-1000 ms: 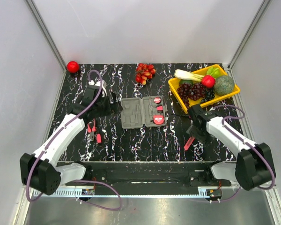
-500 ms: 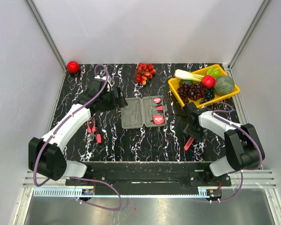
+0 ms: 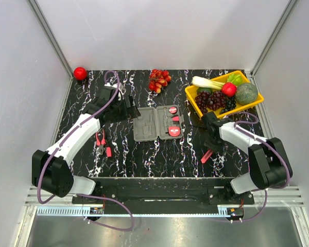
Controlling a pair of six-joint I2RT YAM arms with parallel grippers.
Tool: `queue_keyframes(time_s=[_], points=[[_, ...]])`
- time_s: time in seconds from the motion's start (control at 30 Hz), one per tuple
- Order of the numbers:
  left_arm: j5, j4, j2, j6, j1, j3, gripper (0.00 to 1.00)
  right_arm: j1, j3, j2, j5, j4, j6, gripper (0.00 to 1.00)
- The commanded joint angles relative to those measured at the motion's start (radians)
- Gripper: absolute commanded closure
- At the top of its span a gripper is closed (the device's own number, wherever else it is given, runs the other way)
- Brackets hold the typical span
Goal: Pack the tool kit
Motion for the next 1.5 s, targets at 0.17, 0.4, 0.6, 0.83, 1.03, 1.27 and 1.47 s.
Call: queue_keyframes(time_s=[0.17,0.4,0.6,0.83,1.03,1.27,1.47], points=[[-0.048,-0.023,-0.008,0.069,0.026,0.048,0.01,-0.006,0.148,-0.150,0.112,-0.152,0.013,0.96],[-0.048,-0.021,0.025,0.052,0.052,0.057,0.01,0.036,0.349,-0.196,0.065,-0.137,-0.094,0.96],[-0.034,-0.017,0.055,0.046,0.064,0.075,0.01,0.184,0.507,-0.004,-0.100,0.087,-0.326,0.97],[-0.010,-0.026,0.084,0.045,0.084,0.104,0.01,0.250,0.744,0.329,-0.218,0.188,-0.472,0.98],[0.015,-0.033,0.107,0.046,0.089,0.124,0.01,0.250,0.909,0.547,-0.288,0.145,-0.527,0.98],[0.029,-0.030,0.144,0.035,0.095,0.135,0.01,0.251,1.006,0.676,-0.348,0.102,-0.563,0.98],[0.046,-0.023,0.165,0.031,0.096,0.141,0.02,0.250,1.025,0.716,-0.350,0.059,-0.547,1.00]])
